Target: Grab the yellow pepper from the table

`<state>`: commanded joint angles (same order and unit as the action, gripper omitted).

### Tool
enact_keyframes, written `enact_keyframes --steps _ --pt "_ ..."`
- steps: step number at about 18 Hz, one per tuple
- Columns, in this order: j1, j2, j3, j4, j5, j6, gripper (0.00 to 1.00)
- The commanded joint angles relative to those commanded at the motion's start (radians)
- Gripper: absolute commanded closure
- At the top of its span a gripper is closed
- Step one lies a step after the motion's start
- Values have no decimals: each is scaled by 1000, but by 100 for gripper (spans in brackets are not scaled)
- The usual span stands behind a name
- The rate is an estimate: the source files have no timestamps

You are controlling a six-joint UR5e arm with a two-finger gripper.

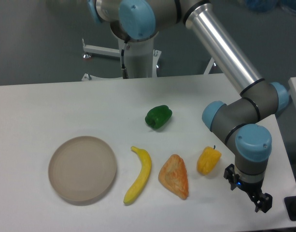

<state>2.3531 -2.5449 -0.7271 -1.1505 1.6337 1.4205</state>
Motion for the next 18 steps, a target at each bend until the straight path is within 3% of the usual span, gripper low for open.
enact_keyframes --steps 6,9,13,18 --pt "0 14 -8 -2 5 0 0" --pt "-2 57 -47 -21 3 0 0" --pt "0 127 -86 -139 5 -6 0" --pt "3 250 -257 -179 1 -87 0"
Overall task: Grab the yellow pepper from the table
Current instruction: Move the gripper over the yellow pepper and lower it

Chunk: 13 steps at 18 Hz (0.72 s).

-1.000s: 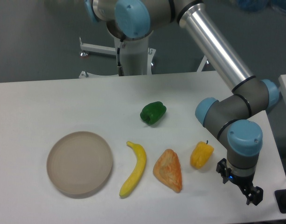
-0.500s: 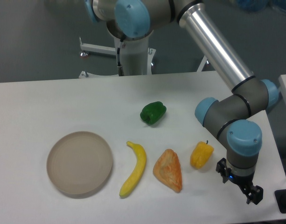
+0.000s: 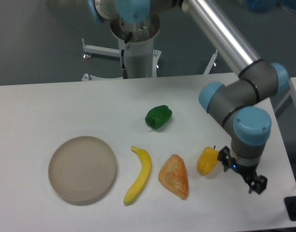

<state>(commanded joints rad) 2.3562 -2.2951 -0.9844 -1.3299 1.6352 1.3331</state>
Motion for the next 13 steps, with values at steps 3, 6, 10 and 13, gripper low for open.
enact_keyframes --steps 3,6,10,13 --pt "-2 42 -72 -5 0 -25 0" --pt "-5 55 -117 1 -3 -69 0" --pt "-8 43 -137 8 -8 -101 0" --pt "-9 40 -148 8 -3 -98 0"
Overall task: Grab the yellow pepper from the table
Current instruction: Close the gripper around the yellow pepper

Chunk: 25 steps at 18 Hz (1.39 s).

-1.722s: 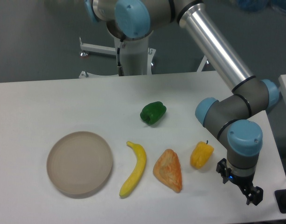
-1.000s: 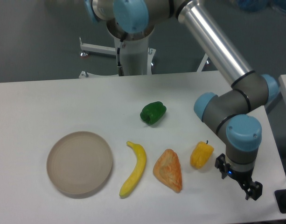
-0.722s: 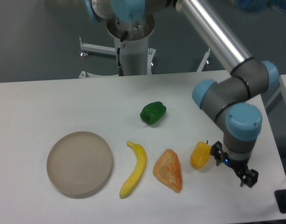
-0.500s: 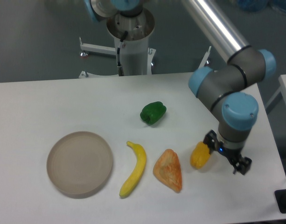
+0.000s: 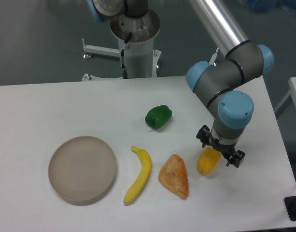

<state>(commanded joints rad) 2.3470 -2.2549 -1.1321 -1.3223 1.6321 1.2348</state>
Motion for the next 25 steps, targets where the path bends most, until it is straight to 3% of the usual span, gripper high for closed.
enact_keyframes --steps 15,16,18,20,21,25 --pt "6 -23 -68 61 3 -2 0" --pt "9 -22 -69 61 2 -2 5" --pt "11 -20 -68 60 -5 3 40" --pt "11 -15 -64 60 -8 9 56" --pt "12 -14 -63 60 -8 9 60" --pt "14 -9 -51 58 -5 8 62"
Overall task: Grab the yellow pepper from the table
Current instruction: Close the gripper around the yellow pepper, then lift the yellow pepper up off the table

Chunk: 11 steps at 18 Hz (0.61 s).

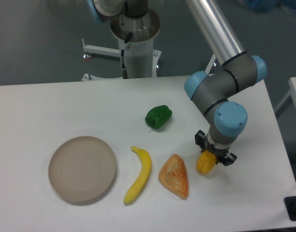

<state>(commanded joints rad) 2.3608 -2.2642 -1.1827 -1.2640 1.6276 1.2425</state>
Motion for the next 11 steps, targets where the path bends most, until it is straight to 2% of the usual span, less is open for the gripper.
enact_keyframes --steps 6,11 --pt "-6 49 54 -8 -26 3 62" --pt "-18 126 43 -9 -110 0 62"
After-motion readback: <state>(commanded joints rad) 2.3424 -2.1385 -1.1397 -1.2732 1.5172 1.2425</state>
